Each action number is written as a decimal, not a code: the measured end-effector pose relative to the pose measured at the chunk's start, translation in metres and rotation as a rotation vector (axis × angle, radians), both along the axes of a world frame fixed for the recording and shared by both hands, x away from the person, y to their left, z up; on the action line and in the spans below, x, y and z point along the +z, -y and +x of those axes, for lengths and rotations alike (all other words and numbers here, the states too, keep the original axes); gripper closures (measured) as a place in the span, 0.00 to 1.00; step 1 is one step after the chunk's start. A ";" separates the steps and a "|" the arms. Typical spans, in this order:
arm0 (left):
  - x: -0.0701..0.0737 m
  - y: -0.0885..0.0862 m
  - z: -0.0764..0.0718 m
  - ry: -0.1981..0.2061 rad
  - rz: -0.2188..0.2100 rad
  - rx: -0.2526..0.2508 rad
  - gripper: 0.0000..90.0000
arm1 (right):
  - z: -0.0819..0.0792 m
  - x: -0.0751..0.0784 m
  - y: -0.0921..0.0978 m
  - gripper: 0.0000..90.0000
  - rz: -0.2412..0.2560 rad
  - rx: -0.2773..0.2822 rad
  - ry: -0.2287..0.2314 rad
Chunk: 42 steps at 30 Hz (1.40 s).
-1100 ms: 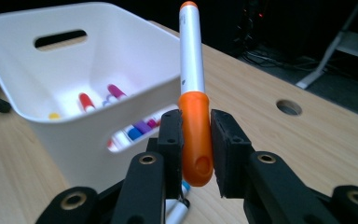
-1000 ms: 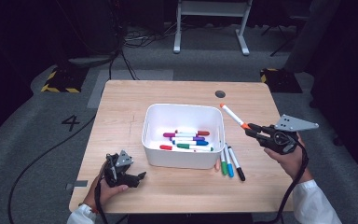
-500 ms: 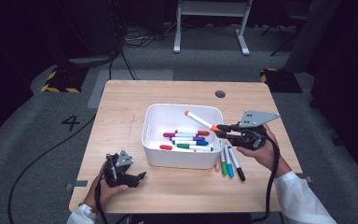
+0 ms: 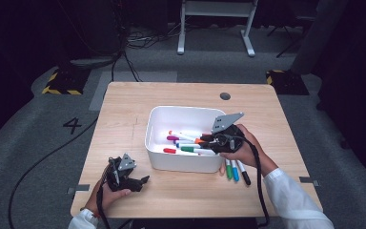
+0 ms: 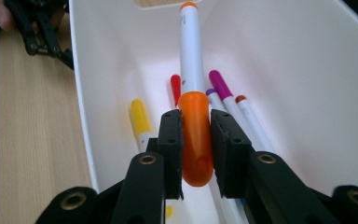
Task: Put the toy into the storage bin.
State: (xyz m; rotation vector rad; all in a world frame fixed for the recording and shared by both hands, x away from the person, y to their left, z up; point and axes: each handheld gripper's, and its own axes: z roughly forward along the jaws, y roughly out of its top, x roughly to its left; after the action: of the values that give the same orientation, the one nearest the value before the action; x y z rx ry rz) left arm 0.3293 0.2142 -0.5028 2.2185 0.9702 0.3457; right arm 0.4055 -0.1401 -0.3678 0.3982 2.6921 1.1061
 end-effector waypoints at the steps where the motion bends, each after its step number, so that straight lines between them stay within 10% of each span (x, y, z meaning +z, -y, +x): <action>1: 0.000 0.000 0.000 0.000 0.000 0.000 0.16 | 0.001 -0.002 -0.002 0.84 -0.018 0.010 -0.001; 17: 0.000 0.000 0.000 -0.001 0.000 0.000 0.16 | 0.015 -0.013 -0.011 0.79 -0.162 0.041 -0.060; 28: 0.000 0.000 0.000 0.000 0.000 0.000 0.16 | 0.010 0.004 0.009 0.62 -0.036 -0.031 -0.007; 42: 0.000 0.000 0.000 -0.001 0.000 0.000 0.16 | -0.028 0.029 0.082 0.54 0.105 -0.182 0.115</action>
State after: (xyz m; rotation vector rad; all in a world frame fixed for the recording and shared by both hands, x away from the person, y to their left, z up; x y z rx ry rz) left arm 0.3293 0.2142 -0.5028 2.2187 0.9707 0.3451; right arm 0.3771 -0.2221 -0.3383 0.5664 2.4510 1.1810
